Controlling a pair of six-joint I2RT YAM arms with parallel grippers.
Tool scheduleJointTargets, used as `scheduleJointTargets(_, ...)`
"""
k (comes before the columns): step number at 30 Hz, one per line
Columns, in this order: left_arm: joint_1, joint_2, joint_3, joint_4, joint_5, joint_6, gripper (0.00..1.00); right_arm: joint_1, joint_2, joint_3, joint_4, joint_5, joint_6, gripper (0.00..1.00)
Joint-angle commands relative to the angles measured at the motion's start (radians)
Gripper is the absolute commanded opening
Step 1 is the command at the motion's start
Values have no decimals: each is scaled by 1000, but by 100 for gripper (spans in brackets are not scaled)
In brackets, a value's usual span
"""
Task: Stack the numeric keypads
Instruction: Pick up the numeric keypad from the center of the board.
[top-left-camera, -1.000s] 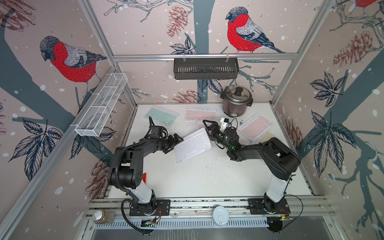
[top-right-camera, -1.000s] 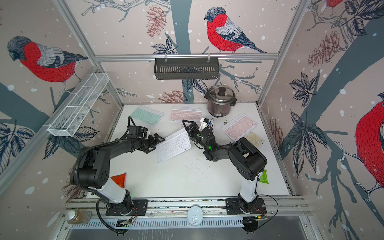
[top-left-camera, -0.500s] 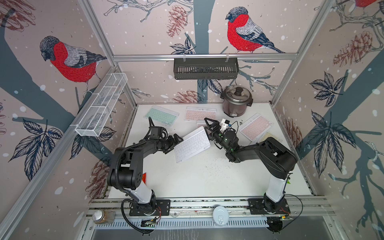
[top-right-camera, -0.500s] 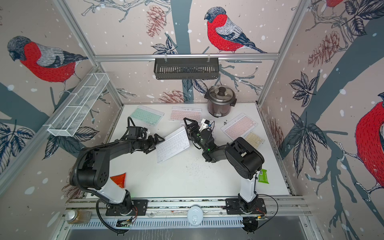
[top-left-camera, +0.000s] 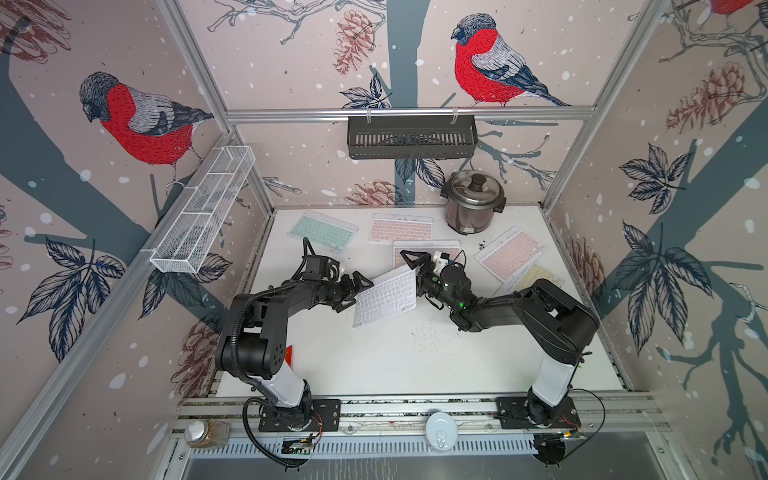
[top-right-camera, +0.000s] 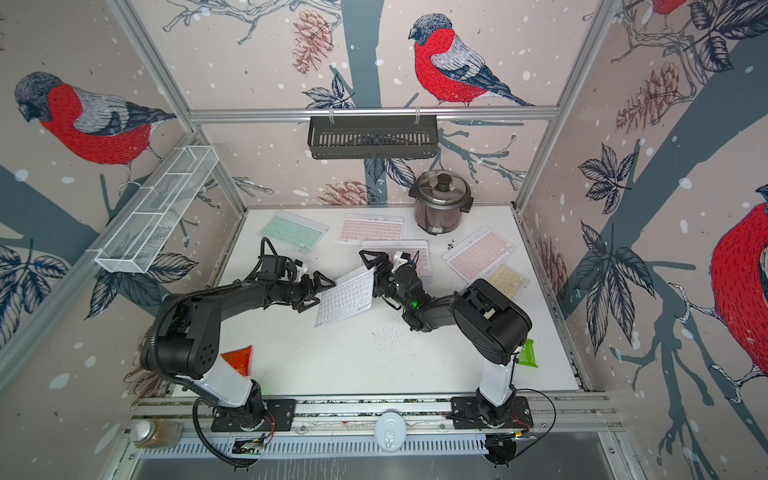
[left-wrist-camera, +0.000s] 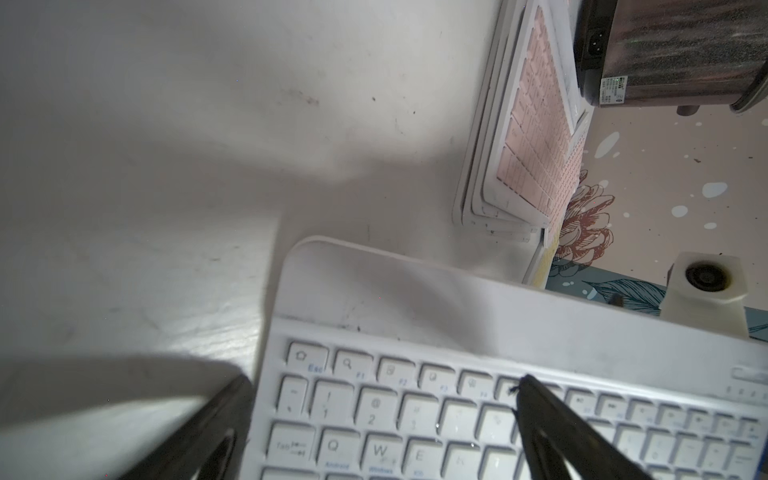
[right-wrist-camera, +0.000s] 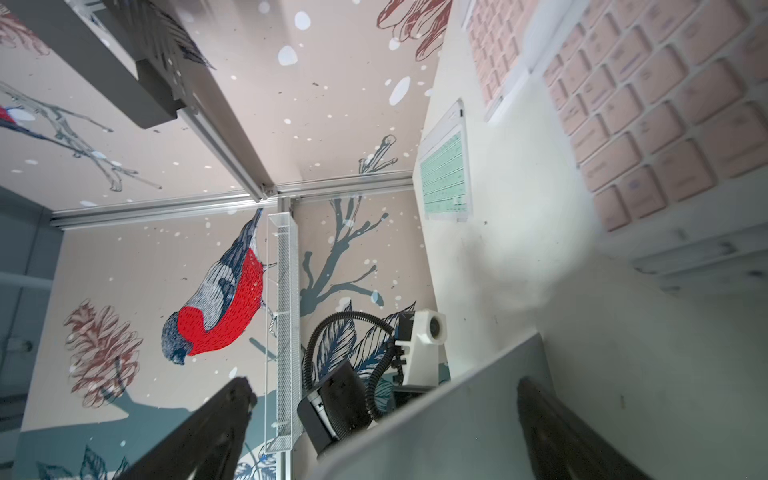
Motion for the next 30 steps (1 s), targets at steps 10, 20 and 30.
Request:
scheduleJointTargets(10, 1, 10, -10, -110, -19, -11, 99, -2, -169, 48, -419, -60, -136, 100)
scheduleJointTargets(20, 1, 19, -12, -97, -19, -16, 98, -13, -254, 148, -817, -182, -341, 100)
scheduleJointTargets(30, 1, 14, -24, -84, -16, -21, 98, -32, -236, 257, -1191, -232, -649, 69)
